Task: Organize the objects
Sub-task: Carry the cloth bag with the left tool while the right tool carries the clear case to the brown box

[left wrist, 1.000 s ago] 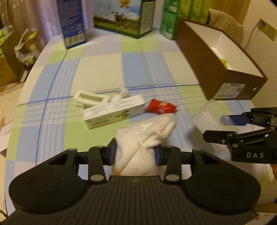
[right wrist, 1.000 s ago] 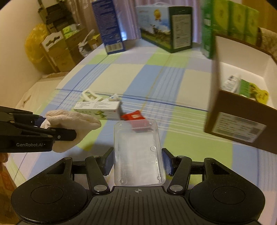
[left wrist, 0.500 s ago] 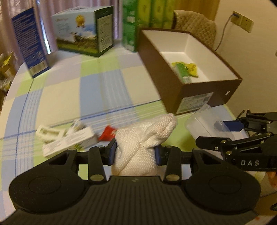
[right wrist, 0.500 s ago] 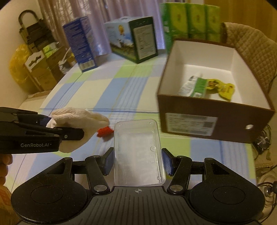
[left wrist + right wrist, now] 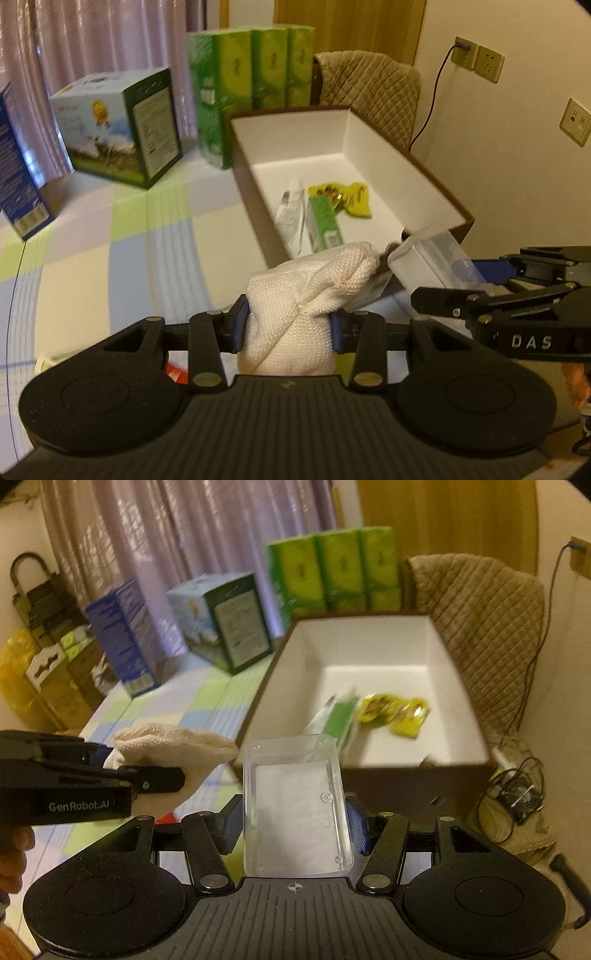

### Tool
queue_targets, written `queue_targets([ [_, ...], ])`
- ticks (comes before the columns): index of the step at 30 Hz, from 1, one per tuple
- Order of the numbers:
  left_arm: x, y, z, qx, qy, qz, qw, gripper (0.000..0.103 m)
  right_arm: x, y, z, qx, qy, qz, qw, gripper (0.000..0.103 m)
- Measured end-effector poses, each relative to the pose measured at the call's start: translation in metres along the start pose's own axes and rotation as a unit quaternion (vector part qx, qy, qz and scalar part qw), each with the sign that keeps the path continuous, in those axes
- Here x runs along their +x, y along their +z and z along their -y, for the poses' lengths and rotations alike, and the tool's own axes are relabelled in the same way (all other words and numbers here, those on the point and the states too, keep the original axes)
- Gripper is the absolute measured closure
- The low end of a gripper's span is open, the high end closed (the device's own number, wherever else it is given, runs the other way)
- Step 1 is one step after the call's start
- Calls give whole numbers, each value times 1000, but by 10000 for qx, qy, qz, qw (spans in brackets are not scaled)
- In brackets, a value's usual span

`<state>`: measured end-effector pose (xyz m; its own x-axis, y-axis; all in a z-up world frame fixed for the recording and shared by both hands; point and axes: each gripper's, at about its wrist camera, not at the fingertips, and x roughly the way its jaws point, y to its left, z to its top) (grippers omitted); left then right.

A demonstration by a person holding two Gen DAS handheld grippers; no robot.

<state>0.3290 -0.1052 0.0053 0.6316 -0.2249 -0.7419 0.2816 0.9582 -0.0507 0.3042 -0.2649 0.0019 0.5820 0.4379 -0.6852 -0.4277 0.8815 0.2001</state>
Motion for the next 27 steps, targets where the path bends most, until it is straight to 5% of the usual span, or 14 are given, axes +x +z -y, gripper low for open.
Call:
queue_targets([
  [11, 46, 46, 33, 87, 38, 22, 10000, 66, 12, 49, 54, 98, -287, 257, 9992, 49],
  [27, 117, 88, 40, 48, 289, -296, 9991, 66, 87, 77, 103, 2, -560, -148, 9983, 49],
])
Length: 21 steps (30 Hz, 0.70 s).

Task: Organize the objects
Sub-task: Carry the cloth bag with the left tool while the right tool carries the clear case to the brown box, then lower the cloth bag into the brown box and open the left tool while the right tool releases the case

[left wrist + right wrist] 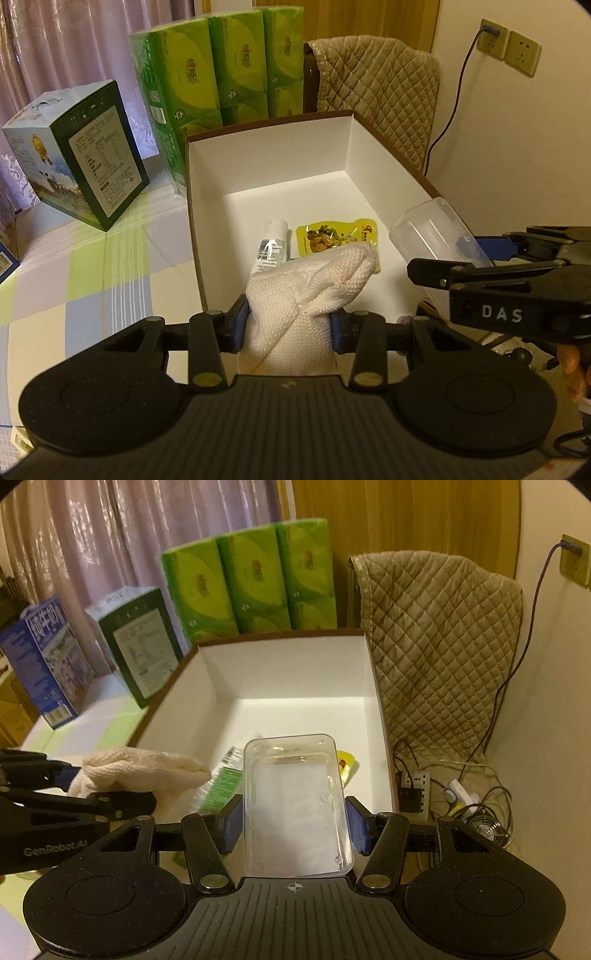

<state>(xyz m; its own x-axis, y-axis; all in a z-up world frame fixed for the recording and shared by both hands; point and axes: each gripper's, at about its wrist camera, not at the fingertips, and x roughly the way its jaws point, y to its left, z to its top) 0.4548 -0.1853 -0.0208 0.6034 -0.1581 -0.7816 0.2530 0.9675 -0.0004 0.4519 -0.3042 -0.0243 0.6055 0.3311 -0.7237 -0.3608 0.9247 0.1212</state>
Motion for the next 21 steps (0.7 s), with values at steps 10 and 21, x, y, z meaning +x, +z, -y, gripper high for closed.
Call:
queue_targets([
  [10, 25, 8, -3, -9, 24, -195, 9998, 66, 40, 3, 7, -74, -85, -195, 9997, 49],
  [21, 34, 12, -6, -28, -21, -247, 9997, 66, 46, 10, 12, 21, -21, -19, 10000, 48],
])
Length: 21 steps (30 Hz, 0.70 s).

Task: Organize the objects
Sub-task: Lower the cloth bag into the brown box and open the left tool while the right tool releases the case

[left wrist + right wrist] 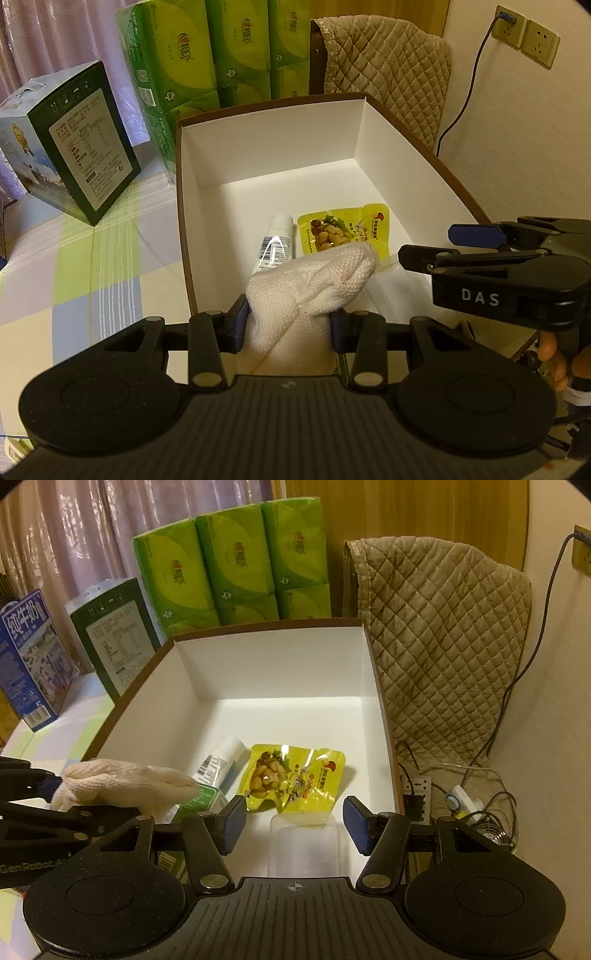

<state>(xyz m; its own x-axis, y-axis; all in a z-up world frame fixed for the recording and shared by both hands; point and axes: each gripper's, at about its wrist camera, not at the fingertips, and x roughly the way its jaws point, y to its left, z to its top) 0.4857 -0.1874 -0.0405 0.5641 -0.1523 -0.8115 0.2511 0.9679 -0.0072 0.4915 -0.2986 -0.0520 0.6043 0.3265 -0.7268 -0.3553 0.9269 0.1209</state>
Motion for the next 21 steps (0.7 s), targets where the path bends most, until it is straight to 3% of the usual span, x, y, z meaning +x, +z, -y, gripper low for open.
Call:
queue_targets([
  [16, -1, 0, 24, 94, -355, -19, 9993, 66, -44, -12, 16, 294, 91, 1, 9995, 48],
  [19, 1, 0, 30, 68, -458, -57, 9989, 62, -51, -12, 19, 342, 132, 17, 9993, 48],
  [21, 2, -1, 30, 0, -499, -101, 9987, 53, -54, -13, 18, 338, 140, 35, 9993, 48],
])
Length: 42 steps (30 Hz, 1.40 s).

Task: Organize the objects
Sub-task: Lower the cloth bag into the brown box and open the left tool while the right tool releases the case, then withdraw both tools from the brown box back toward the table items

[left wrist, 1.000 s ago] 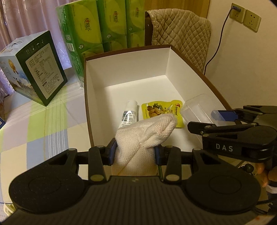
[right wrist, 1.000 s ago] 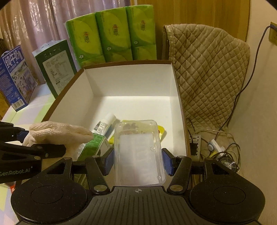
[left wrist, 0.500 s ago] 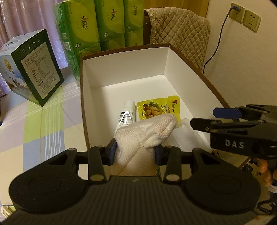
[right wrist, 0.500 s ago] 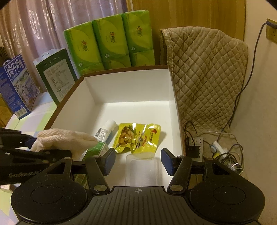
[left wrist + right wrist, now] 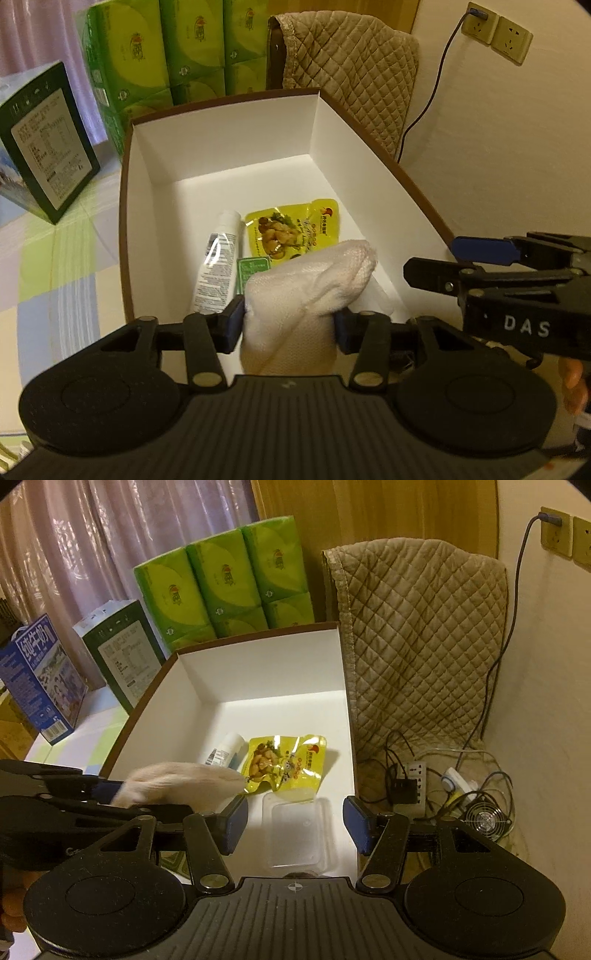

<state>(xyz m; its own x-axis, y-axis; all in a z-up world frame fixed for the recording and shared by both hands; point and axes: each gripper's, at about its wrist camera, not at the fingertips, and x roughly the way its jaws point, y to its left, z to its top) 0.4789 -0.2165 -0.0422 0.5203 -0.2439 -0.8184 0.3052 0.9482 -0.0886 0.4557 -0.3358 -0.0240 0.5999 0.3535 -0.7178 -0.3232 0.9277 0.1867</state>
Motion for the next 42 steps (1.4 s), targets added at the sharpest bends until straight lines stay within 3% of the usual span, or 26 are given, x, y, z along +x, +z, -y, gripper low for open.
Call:
queue_targets([
  [5, -6, -1, 0, 28, 56, 94, 9999, 39, -5, -4, 0, 31, 46, -30, 10000, 48],
  [27, -34, -17, -12, -161, 214, 98, 9996, 37, -18, -13, -15, -67, 216, -88, 9997, 48],
  [42, -82, -42, -20, -355, 321, 227, 9986, 26, -50, -29, -41, -105, 406, 6, 9991, 48],
])
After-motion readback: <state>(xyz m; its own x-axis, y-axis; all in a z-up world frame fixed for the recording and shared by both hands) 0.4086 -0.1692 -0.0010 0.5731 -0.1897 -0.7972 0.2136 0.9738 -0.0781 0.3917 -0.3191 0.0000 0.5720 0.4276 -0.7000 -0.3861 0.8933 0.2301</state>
